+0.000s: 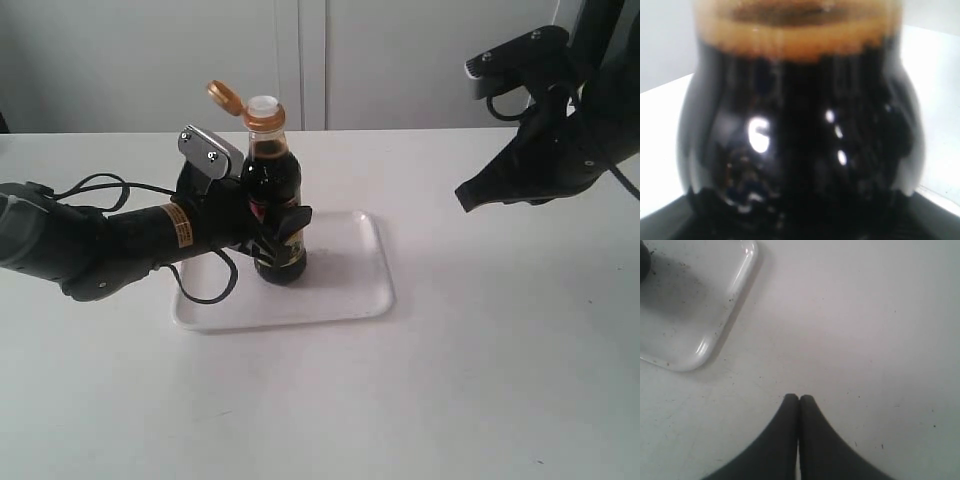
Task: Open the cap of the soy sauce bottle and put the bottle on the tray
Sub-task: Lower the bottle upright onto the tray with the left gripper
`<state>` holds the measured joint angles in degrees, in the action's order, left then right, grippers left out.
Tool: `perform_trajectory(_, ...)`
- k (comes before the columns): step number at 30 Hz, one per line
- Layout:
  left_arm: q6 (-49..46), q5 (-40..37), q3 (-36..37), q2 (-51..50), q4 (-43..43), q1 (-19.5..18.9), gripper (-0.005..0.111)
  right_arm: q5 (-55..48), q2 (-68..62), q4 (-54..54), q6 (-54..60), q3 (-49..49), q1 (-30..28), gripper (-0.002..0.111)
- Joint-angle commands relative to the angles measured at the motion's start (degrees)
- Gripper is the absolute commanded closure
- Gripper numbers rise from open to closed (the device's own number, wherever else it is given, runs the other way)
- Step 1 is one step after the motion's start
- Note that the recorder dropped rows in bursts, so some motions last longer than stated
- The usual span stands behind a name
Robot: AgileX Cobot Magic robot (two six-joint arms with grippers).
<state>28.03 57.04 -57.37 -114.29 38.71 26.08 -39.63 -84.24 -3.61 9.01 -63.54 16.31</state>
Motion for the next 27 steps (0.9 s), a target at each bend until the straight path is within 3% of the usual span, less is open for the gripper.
perform_trajectory(1, -0.6, 2.8, -0.6, 0.8, -0.9, 0.4, 0.104, 0.2, 0.1, 0.3, -0.2, -0.4, -0.4, 0.108)
perform_trajectory(4, -0.7, 2.2, -0.6, 0.8, 0.4, 0.4, 0.087, 0.1, 0.1, 0.3, -0.2, -0.4, -0.4, 0.108)
perform_trajectory(10, -0.4, 1.4, -0.6, 1.0, 0.4, 0.4, 0.037, -0.1, 0.1, 0.3, -0.2, -0.4, -0.4, 0.108)
perform_trajectory(13, -1.0, 1.3, -0.6, 1.0, 0.7, 0.4, 0.020, -0.1, 0.1, 0.4, 0.1, -0.4, -0.4, 0.108)
perform_trajectory(19, -1.0, 1.2, -0.6, 1.0, 2.0, 0.4, 0.007, -0.2, 0.1, 0.4, 0.0, -0.4, -0.4, 0.108)
perform_trajectory(27, -1.0, -1.2, -0.6, 3.7, 5.8, 0.4, 0.006, -0.2, 0.1, 0.4, 0.0, -0.4, -0.4, 0.108)
